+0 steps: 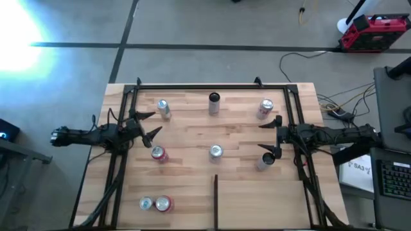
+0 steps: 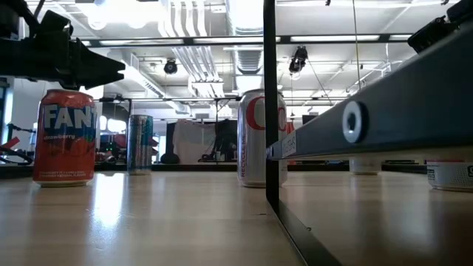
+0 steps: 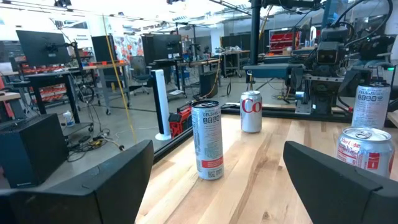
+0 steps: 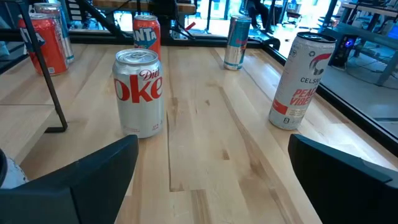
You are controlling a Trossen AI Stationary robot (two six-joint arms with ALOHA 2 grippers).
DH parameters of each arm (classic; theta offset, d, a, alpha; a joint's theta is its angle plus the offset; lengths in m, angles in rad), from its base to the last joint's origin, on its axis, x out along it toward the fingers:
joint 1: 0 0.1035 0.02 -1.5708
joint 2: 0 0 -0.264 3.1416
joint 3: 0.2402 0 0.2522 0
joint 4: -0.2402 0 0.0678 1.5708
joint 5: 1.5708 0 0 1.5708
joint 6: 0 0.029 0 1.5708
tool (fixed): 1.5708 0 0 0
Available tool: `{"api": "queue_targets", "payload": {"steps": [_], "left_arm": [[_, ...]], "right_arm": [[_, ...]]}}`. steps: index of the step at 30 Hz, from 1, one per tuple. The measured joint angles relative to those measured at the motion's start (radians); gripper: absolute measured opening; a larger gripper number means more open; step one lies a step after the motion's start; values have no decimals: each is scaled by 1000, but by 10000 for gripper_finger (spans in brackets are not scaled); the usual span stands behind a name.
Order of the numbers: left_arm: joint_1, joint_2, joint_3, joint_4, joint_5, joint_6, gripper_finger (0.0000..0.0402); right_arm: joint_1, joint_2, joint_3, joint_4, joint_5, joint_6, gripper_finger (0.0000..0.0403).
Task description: Place canned beverage on shelf
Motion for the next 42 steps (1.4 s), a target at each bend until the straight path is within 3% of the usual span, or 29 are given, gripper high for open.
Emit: {"api": "queue_targets", "payload": {"steps": [18,25,29,35,42], "left_arm": [[0,0,0,0,0,0,343],[0,0,0,0,0,0,343],[0,0,0,0,0,0,343],[0,0,0,0,0,0,343],[0,0,0,0,0,0,343]], "right_arm": [[0,0,0,0,0,-1,400],[-2,0,0,16,121,-139,400],[-2,0,0,17,123,-203,400],[-2,0,0,16,127,-173,400],[-5,6,0,29,175,-453,400]]}}
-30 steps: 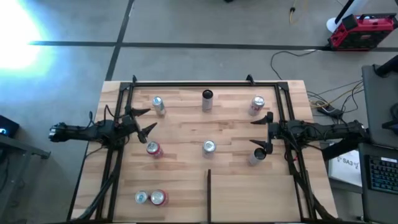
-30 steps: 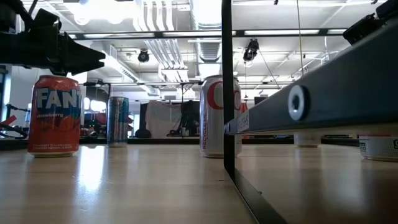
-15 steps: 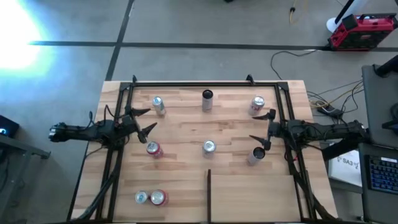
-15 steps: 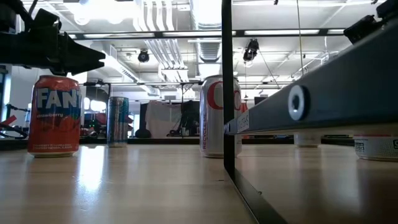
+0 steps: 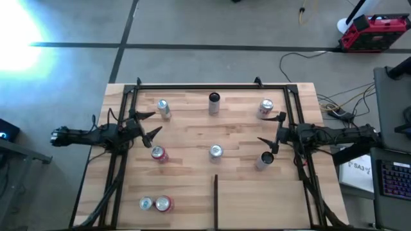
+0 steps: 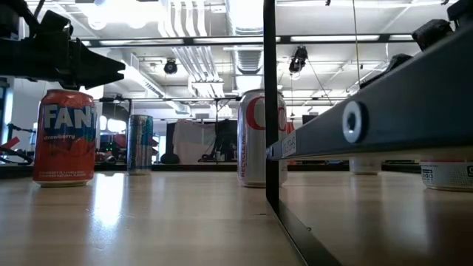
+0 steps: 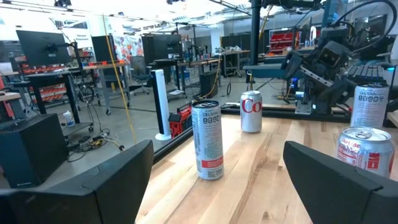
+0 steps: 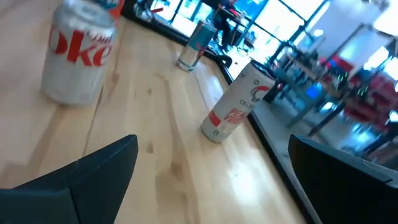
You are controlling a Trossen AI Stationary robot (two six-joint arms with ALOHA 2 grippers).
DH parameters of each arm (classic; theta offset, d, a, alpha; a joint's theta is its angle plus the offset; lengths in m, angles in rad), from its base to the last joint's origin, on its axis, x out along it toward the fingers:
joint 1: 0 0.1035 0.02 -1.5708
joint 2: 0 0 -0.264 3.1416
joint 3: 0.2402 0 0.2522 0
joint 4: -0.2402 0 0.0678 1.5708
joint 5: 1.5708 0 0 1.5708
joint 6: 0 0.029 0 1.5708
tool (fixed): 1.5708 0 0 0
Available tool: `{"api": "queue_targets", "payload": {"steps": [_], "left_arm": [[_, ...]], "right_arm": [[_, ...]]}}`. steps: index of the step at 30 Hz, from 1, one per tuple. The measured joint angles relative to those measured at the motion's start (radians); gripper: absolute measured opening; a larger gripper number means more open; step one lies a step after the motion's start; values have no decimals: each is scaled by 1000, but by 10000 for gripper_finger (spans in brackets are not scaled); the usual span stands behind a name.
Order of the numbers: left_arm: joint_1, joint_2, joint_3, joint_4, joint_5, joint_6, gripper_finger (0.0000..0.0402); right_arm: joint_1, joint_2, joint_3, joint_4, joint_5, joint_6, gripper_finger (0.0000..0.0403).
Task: Place canned beverage on shelf
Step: Put the bottom right white soda can on the shelf
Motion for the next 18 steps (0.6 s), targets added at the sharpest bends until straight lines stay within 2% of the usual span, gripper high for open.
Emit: {"api": "queue_targets", "payload": {"steps": [4,8,12,18], "left_arm": [[0,0,0,0,0,0,343],[0,0,0,0,0,0,343],[0,0,0,0,0,0,343],[0,0,0,0,0,0,343]], "right_arm": [[0,-2,0,2,3,-85,400],[0,-1,0,9,79,-58,400],[0,-1,0,8,114,149,400],[0,-2,0,120,117,589,400]]}}
